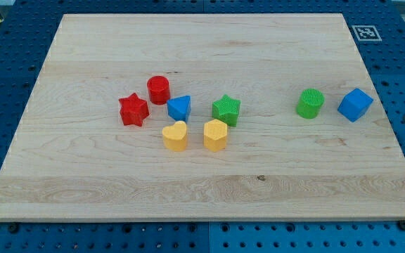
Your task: Push the blue cube to the top of green star
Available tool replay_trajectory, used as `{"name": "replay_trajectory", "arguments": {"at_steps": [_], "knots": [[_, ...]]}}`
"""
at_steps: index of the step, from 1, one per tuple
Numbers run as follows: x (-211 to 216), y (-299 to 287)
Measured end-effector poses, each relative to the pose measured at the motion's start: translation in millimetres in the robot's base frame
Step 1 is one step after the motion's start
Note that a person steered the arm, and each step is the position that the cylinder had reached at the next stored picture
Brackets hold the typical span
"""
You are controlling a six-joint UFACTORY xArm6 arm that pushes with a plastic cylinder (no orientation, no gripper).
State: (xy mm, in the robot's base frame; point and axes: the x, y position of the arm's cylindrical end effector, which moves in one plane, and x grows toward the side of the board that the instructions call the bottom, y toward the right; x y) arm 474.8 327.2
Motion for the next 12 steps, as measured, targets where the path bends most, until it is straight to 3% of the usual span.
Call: {"name": "replay_trajectory", "arguments": {"at_steps": [1,4,8,12], "knots": [[-1,-38],[-59,-103],[-65,-246],[-113,-292]]}}
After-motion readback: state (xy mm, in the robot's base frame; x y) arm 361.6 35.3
